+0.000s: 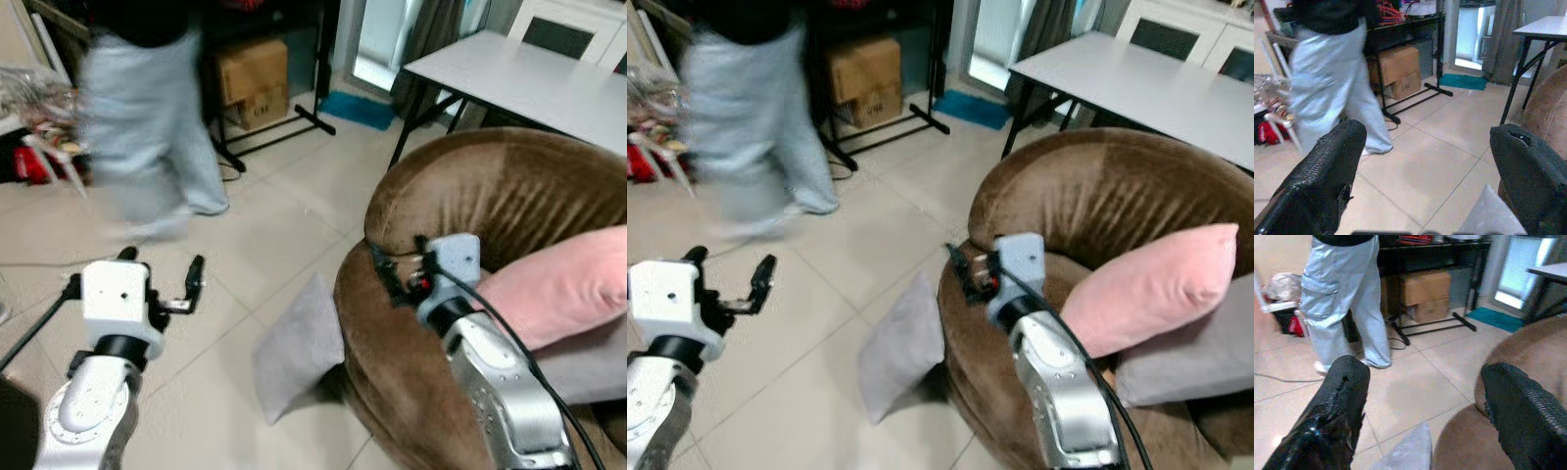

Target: Move the pillow to the sofa from floor

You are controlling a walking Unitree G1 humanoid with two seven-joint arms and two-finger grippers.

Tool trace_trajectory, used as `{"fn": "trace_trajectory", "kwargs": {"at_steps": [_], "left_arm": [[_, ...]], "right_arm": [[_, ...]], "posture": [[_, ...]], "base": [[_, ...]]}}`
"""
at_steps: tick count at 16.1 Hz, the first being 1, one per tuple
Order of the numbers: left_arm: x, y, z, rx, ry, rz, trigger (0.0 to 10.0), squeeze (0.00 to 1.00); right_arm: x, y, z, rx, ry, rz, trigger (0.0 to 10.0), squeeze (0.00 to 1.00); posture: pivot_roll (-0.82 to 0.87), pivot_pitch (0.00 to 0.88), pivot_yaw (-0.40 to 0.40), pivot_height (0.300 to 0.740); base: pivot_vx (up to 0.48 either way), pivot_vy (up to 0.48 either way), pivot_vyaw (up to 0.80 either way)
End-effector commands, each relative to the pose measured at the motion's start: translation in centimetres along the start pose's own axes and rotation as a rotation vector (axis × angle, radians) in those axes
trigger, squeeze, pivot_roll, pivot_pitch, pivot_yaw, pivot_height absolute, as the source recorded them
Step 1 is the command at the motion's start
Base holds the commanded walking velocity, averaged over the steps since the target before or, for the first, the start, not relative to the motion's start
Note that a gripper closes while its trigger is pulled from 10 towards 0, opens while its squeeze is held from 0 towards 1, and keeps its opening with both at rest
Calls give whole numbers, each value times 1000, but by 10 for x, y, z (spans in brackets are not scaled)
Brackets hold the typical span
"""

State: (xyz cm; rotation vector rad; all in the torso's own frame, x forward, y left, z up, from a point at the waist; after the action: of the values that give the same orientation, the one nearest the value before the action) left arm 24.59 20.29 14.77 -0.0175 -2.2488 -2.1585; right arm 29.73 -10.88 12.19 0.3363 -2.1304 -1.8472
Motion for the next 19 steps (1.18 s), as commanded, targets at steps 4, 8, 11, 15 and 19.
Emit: {"fn": "trace_trajectory", "kwargs": {"at_steps": [4, 8, 11, 15, 19], "left_arm": [[-1, 2, -6, 8, -28, -9, 10000, 1000], [-1, 3, -6, 5, -31, -9, 10000, 1000], [-1, 2, -6, 3, -36, -7, 10000, 1000], [-1, 1, -6, 2, -35, -1, 10000, 1000], [0, -1, -4, -26, -22, 4, 10000, 1000]], "right_arm": [[4, -1, -7, -20, -30, 2, 10000, 1000], [6, -2, -7, -27, -20, 2, 10000, 1000], [11, -3, 5, -41, 62, -5, 10000, 1000], [12, -3, 6, -60, 73, -9, 10000, 1000], [13, -3, 8, -75, 90, -11, 10000, 1000]], "posture": [[3, 0, -52, 740], [2, 0, -48, 740], [-1, 0, -42, 740], [-1, 0, -45, 740], [1, 0, -49, 740]], "base": [[289, 0, 517], [289, 0, 0], [289, 0, 0], [290, 0, 0], [212, 0, 0]]}}
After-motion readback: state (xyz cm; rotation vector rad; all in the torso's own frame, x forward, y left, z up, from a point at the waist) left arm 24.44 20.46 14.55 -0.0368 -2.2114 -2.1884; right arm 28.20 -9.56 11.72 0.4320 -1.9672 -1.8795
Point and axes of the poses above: a point about 5 cm out from each wrist's last joint towards the gripper, its own x axis pointing back from the gripper into the wrist, its own y axis along the axis of the wrist's last joint, z = x × y, the point moved 4 cm from there along -x, pointing out of the wrist towards the gripper, and after that the axes turned 10 degrees about x, right-handed, at the moved point
